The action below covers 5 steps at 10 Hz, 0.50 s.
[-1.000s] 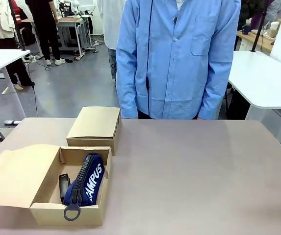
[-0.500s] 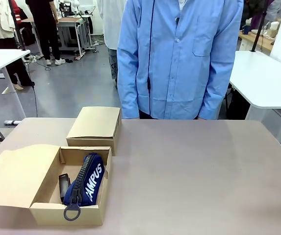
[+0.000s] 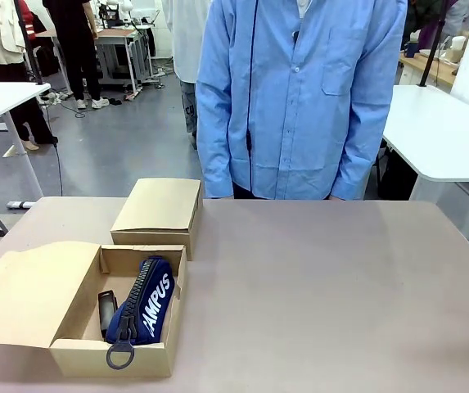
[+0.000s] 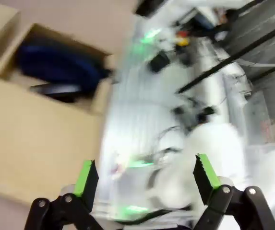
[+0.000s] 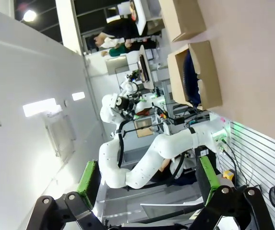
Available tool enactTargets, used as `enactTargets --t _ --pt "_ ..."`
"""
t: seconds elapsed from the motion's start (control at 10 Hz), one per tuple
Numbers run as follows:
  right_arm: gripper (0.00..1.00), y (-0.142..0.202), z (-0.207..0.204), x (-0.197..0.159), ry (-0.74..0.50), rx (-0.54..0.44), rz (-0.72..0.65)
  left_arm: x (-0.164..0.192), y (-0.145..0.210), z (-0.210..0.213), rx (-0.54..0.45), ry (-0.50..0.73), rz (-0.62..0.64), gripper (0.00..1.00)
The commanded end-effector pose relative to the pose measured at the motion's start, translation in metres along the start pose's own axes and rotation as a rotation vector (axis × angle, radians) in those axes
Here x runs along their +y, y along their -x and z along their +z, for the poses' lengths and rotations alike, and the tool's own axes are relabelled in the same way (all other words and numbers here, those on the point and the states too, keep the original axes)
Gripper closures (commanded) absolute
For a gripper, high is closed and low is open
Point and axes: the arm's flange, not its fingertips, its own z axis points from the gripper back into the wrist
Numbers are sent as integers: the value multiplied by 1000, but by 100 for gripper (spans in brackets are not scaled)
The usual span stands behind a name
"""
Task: Place items inside the box.
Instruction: Close the lid of the Mailer Box closest to the robot.
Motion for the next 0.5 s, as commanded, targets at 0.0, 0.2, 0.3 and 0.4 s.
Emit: enactTargets --t 0.0,0.2,0.3,0.4 --pt "0 1 0 3 -15 2 8 37 55 15 -105 -385 -316 0" --pt "0 1 0 3 -15 2 8 59 88 24 -176 -481 -374 0" --pt "0 1 0 3 -15 2 8 88 102 28 -229 -437 -290 0" --pt "0 1 0 3 -15 2 8 121 107 32 -215 -128 111 0"
